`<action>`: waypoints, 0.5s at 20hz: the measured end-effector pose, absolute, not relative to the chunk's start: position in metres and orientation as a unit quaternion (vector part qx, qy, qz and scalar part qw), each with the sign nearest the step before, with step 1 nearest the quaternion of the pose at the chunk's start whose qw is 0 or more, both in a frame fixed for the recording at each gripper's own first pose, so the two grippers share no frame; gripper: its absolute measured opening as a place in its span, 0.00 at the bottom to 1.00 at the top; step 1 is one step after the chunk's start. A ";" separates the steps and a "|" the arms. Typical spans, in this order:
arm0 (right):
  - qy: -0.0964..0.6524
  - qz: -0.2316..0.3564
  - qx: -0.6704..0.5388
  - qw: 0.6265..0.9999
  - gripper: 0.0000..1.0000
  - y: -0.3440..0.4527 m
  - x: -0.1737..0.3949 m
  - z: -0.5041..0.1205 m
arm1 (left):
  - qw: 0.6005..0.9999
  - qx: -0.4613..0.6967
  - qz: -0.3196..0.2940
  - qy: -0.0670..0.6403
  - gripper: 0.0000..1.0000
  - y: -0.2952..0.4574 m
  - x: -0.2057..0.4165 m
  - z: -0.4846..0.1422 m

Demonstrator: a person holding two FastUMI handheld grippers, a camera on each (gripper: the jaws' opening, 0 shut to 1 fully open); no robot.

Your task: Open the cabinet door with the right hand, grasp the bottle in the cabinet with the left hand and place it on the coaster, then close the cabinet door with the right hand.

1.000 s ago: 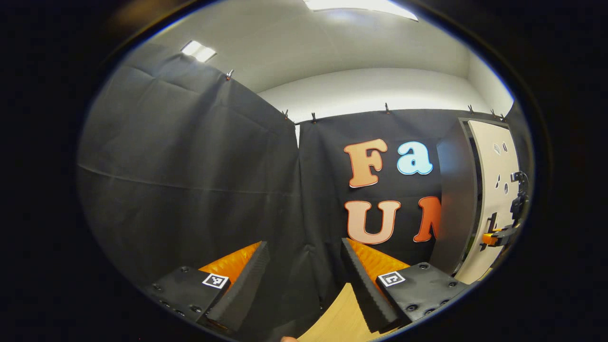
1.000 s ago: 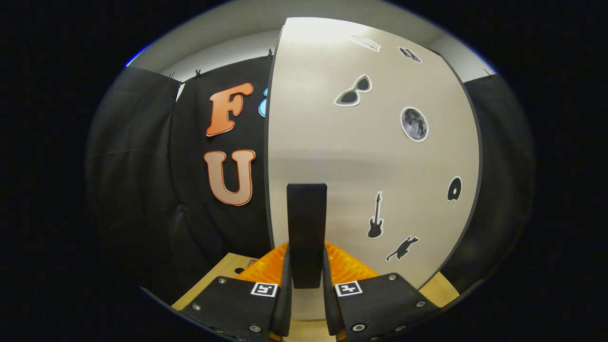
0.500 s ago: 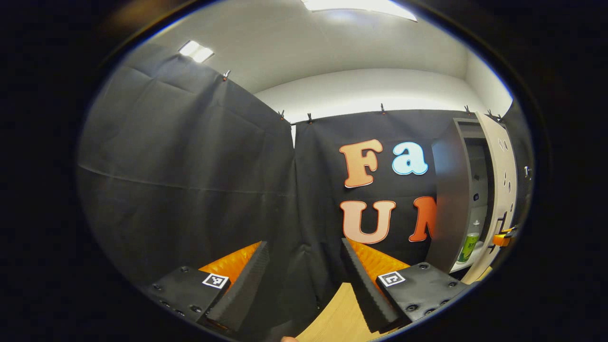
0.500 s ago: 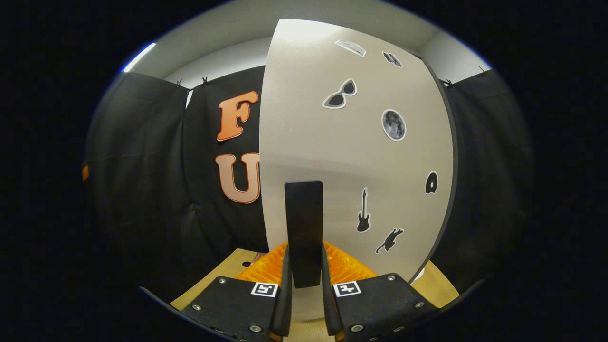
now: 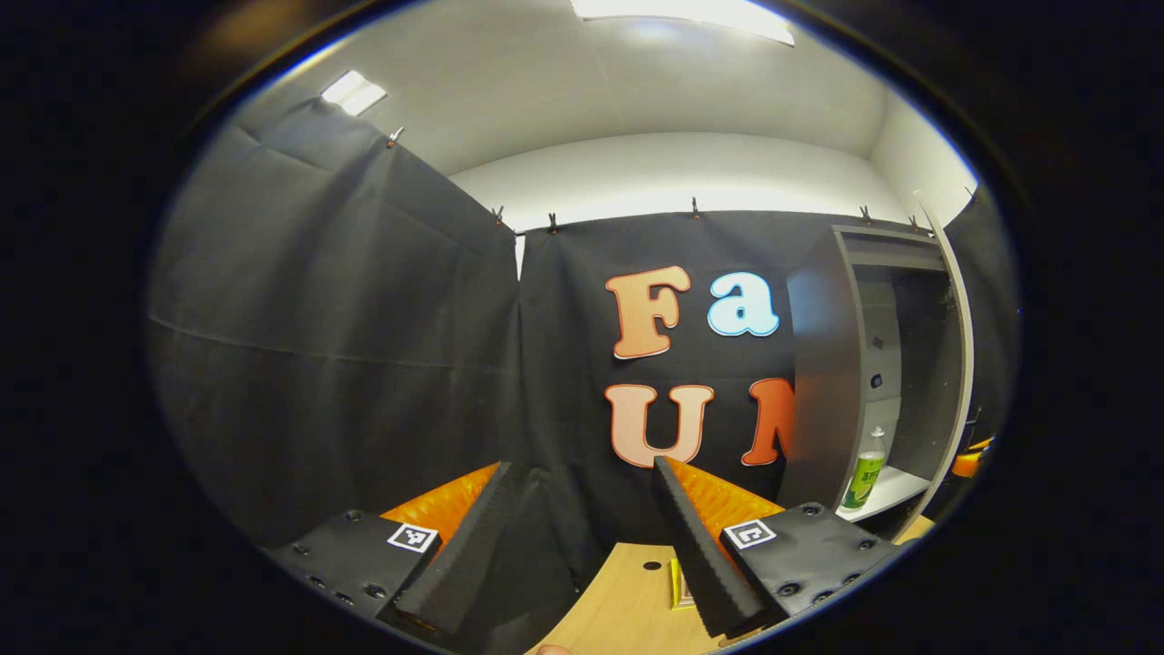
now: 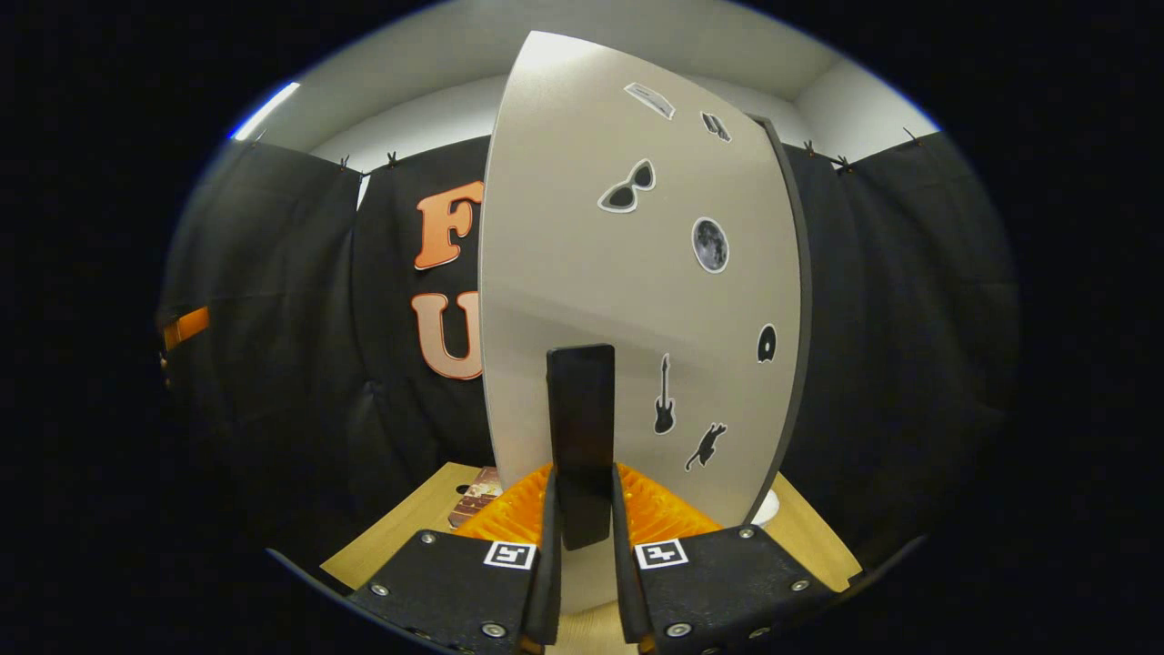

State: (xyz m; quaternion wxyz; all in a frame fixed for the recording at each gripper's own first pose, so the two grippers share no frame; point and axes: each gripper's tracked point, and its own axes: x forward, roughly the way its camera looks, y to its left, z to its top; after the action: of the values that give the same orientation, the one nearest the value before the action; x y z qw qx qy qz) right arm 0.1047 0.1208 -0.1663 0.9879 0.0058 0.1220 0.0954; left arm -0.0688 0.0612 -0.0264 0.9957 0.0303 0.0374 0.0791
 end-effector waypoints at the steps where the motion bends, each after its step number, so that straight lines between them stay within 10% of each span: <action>1: 0.123 0.093 0.007 0.988 0.25 0.119 0.103 -0.166 | 0.996 0.028 0.074 0.039 0.97 0.057 -0.066 -0.027; 10: 0.117 0.036 -0.006 0.992 0.15 0.083 0.088 -0.163 | 0.999 0.011 0.012 0.041 0.97 -0.006 -0.034 -0.036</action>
State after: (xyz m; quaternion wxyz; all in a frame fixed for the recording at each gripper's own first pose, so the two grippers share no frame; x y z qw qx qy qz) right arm 0.0884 0.0829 -0.1630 0.9925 -0.0061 0.1169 0.0359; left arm -0.0340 -0.0059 -0.0361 0.9990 0.0110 0.0412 0.0117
